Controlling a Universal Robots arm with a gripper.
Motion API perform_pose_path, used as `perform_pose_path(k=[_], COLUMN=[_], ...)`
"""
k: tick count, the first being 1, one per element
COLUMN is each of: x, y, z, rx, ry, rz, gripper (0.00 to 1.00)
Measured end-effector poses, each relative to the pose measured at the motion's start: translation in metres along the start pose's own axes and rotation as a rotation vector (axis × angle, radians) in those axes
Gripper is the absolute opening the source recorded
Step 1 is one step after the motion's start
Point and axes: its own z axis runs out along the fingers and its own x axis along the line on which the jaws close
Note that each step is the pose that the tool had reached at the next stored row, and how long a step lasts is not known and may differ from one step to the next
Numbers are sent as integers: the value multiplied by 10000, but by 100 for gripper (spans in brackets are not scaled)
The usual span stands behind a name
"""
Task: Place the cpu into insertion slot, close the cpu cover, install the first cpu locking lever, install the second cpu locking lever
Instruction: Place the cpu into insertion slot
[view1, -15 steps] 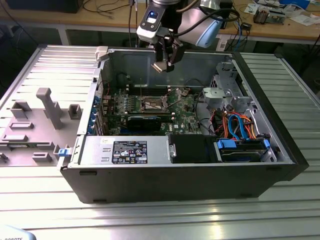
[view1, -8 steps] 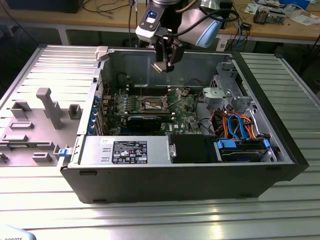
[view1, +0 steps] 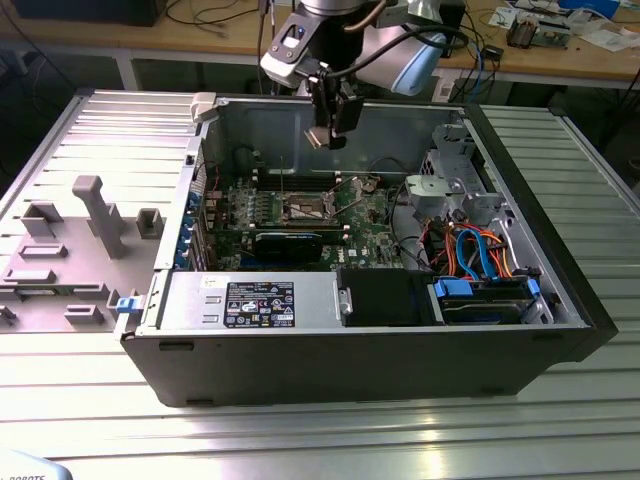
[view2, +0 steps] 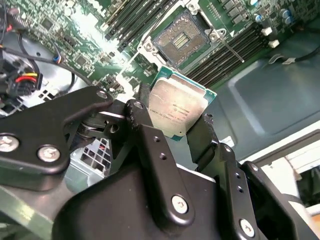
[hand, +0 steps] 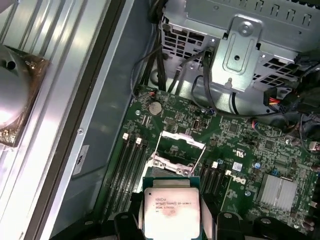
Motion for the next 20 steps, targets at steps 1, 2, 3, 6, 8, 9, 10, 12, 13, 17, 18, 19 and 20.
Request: perform_pose_path(k=[1,2,3,6,8,9,10,12,13,17,18,19,20], x=[0,0,0,-2,-3,-3,-3,-4,-4,-5,-5,-5,-6], y=[-1,-2,-2,0,2,1,1,0,-2,-5,-7,-9,-10], z=[9,20,26,37,51,55,59,79,91,132,160,176,191], rx=[9,20,32,207,435,446,445,440,437,429,424,421,419], ry=[-4,-9,-9,37,100,100,97,85,79,56,41,36,29], rz=[80,183,250,360,452,495,549,753,860,1206,1408,1507,1597], gripper=[54,54,54,54,54,54,54,54,54,54,54,54,54])
